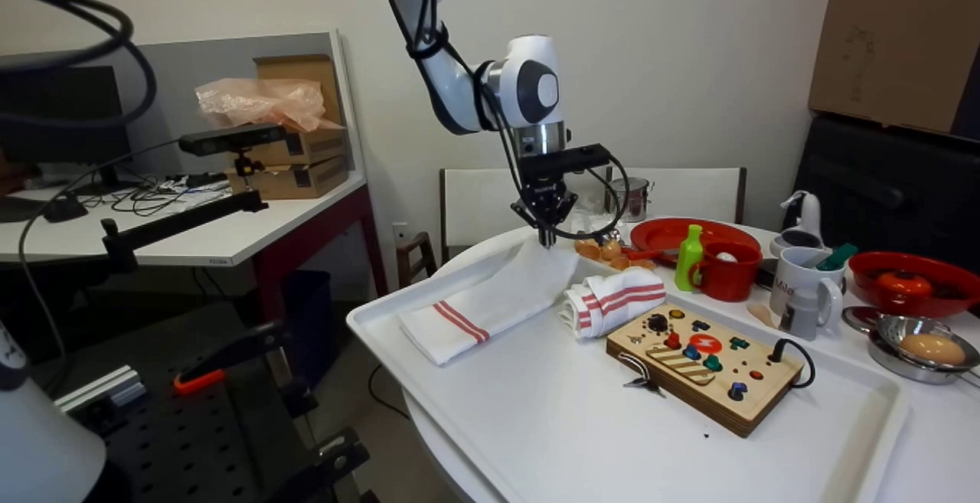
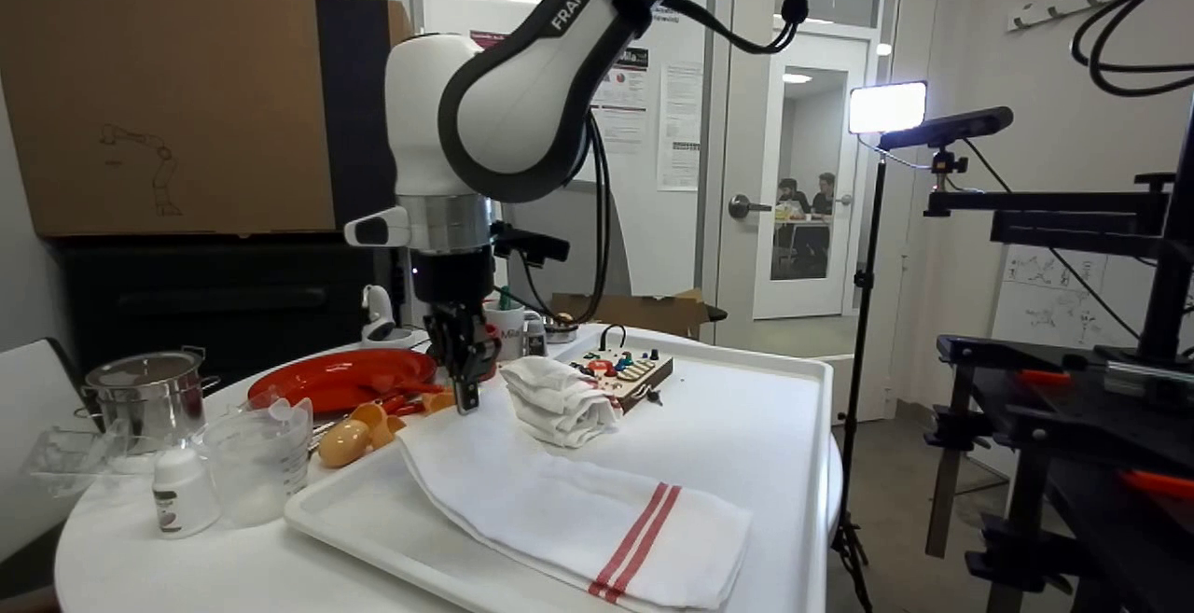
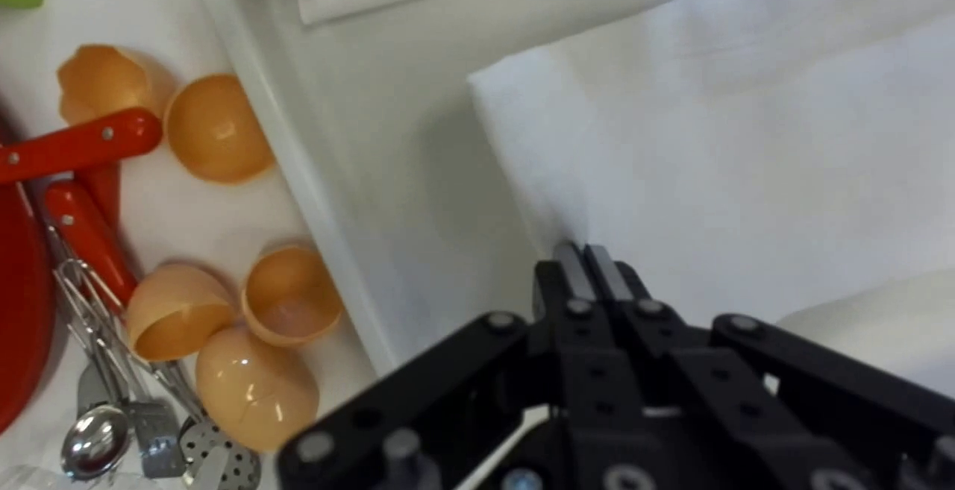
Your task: Fold the towel
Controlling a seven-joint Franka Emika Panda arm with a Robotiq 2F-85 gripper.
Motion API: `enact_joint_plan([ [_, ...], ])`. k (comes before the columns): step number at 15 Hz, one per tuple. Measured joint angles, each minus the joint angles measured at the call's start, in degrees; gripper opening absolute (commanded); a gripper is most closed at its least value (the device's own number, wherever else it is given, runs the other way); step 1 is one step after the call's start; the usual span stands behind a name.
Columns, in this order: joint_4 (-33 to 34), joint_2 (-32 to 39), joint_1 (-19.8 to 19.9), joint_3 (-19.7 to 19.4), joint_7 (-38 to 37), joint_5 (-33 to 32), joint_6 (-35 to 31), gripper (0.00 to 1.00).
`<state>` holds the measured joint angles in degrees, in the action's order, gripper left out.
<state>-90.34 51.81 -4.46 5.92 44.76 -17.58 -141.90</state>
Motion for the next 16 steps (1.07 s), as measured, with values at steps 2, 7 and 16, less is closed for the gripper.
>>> enact_joint_plan([
  [2, -4.34, -2.32, 0.0, -0.01, -0.59, -0.01, -0.64, 0.01],
  [7, -14.34, -8.73, 0.02, -0.34, -2.73, -0.23, -4.02, 0.01],
  [16, -25.63, -17.4, 0.08, -1.06, -5.58, -0.55, -4.76, 0.01],
])
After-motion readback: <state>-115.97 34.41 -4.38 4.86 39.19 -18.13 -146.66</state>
